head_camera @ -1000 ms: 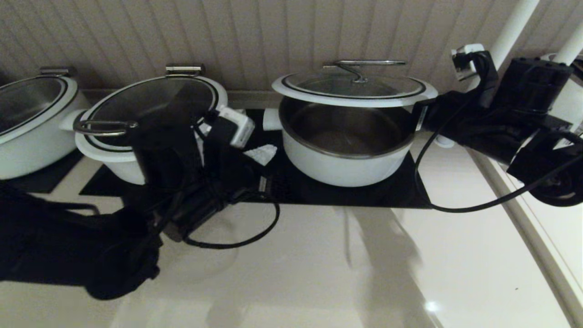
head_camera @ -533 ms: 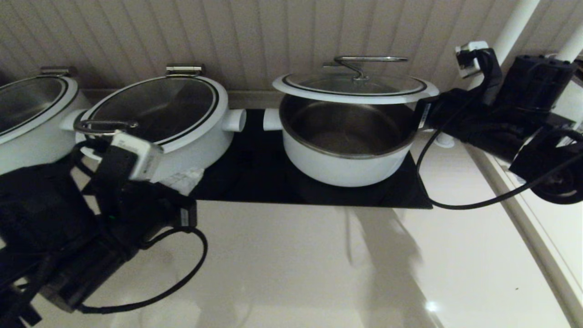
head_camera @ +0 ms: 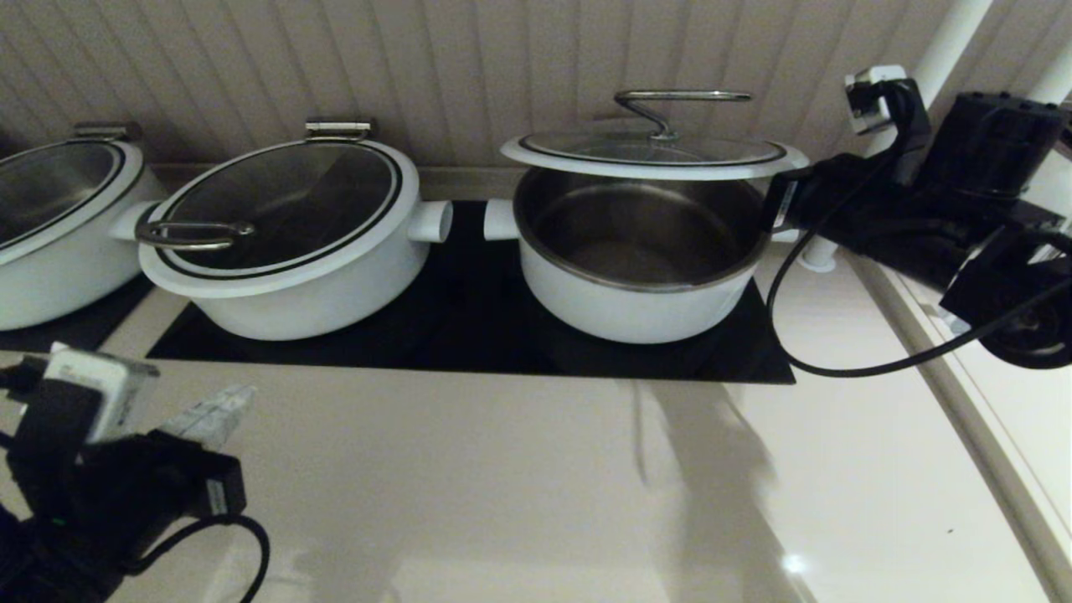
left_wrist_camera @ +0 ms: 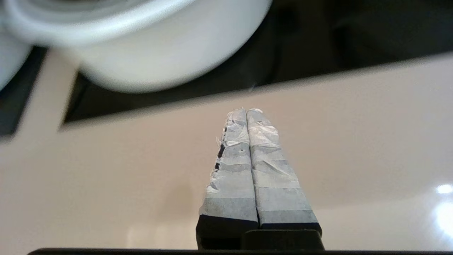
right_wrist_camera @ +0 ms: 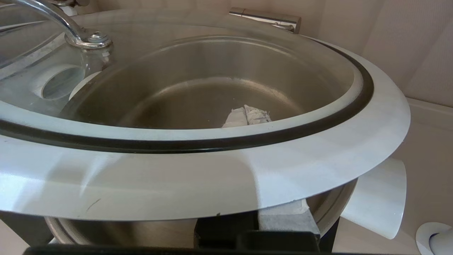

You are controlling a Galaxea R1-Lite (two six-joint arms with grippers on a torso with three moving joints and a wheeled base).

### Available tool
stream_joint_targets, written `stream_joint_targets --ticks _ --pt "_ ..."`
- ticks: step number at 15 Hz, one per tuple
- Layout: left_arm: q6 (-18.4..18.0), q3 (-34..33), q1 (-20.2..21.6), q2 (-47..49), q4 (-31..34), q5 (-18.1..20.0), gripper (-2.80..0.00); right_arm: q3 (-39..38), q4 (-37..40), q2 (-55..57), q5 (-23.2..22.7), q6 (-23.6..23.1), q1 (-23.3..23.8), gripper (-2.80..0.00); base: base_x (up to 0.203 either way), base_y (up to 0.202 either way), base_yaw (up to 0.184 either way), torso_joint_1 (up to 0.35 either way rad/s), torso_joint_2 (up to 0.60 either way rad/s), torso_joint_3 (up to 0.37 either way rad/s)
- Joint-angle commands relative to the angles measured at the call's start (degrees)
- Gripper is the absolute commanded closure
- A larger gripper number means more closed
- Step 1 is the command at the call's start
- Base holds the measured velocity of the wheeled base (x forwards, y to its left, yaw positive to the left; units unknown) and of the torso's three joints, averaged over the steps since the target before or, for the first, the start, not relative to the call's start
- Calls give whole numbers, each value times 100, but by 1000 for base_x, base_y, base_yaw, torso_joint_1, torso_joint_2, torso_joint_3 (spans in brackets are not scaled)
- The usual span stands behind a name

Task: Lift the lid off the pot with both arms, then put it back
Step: Open the pot lid completely

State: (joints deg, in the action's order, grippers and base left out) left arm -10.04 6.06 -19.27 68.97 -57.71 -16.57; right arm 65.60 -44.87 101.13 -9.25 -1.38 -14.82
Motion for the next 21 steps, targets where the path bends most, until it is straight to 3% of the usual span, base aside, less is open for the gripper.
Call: stream_joint_targets --ticks 1,5,10,18,19,21 --pt "-6 -372 251 -502 -23 -13 0 3 -30 -29 -6 -3 -3 0 0 0 0 0 0 0" --pt "-10 -605 823 -855 39 -208 0 -3 -30 -67 -6 -3 -3 0 0 0 0 0 0 0" --pt "-49 -606 890 -1439 337 -347 0 1 -30 -85 -6 -12 -3 0 0 0 0 0 0 0" --pt "-114 -605 890 -5303 3933 -458 0 -3 -30 -138 -13 -12 -3 0 0 0 0 0 0 0" --pt "-21 -605 889 -5376 4325 -359 0 -4 -30 -138 -6 -12 -3 0 0 0 0 0 0 0" --pt "260 -606 887 -5294 4737 315 0 -12 -30 -173 -6 -12 -3 0 0 0 0 0 0 0"
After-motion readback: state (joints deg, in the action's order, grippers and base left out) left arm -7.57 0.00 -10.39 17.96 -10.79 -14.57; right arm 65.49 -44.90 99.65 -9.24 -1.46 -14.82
